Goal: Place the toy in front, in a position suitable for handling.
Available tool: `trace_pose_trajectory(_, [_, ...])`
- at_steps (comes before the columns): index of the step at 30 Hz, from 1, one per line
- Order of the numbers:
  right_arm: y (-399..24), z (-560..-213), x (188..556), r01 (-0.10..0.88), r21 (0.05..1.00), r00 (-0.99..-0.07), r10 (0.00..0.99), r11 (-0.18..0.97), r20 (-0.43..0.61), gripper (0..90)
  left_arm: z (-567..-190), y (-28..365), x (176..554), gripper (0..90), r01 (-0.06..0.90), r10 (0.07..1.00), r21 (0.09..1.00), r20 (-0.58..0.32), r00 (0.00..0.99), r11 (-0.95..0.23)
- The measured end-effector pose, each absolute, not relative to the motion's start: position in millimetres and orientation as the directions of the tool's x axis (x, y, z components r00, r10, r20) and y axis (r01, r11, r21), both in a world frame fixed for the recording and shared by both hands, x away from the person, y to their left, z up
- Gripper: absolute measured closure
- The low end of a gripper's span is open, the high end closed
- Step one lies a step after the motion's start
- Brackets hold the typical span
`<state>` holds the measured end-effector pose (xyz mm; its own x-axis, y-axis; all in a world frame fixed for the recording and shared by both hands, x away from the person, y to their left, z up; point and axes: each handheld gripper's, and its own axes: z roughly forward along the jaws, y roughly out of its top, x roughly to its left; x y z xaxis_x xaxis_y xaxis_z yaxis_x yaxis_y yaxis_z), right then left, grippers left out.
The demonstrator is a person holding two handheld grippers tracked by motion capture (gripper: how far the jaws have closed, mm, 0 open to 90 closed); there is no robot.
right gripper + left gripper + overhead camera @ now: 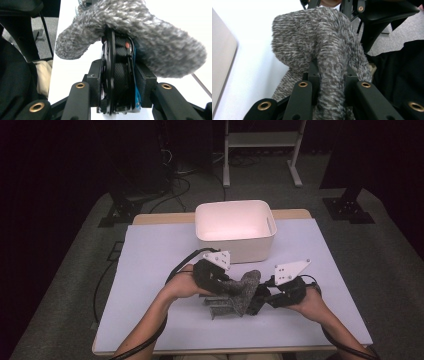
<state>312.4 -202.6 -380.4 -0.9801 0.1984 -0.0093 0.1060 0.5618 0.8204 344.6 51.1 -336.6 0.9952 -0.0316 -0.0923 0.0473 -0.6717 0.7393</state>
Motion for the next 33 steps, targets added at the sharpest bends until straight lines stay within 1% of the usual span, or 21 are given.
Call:
trace_pose_trajectory(4, [-201,-381,312,0.114,0.822,-0.979,0.203,0.558,-0.001,61.6,-328,46,342,75.6,0.017,-0.042,0.733,-0.062,0.997,-0.68])
trace_pose_trajectory(10, [-188,-382,313,0.095,0.829,-0.983,0.184,0.551,-0.01,61.5,-311,47,338,75.6,-0.008,-0.056,0.749,-0.04,0.998,-0.663])
trace_pose_trajectory(14, [-176,-379,314,0.07,0.81,-0.987,0.161,0.582,-0.03,61.4,-308,43,337,75.7,-0.023,-0.064,0.741,-0.027,0.998,-0.671])
trace_pose_trajectory(16, [-175,-377,313,0.067,0.799,-0.986,0.161,0.598,-0.038,61.5,-311,44,338,75.7,-0.009,-0.058,0.753,-0.038,0.998,-0.657])
trace_pose_trajectory(19, [-181,-376,313,0.065,0.795,-0.985,0.164,0.603,-0.044,61.5,-316,47,340,75.7,0.003,-0.051,0.755,-0.048,0.998,-0.655])
trace_pose_trajectory(24, [-197,-376,313,0.093,0.789,-0.982,0.185,0.607,-0.028,61.4,-324,49,341,75.7,0.021,-0.033,0.734,-0.06,0.998,-0.679])
trace_pose_trajectory(33, [-229,-381,303,0.119,0.777,-0.977,0.213,0.619,-0.02,61.5,-335,40,343,75.6,0.027,-0.046,0.718,-0.082,0.996,-0.696])
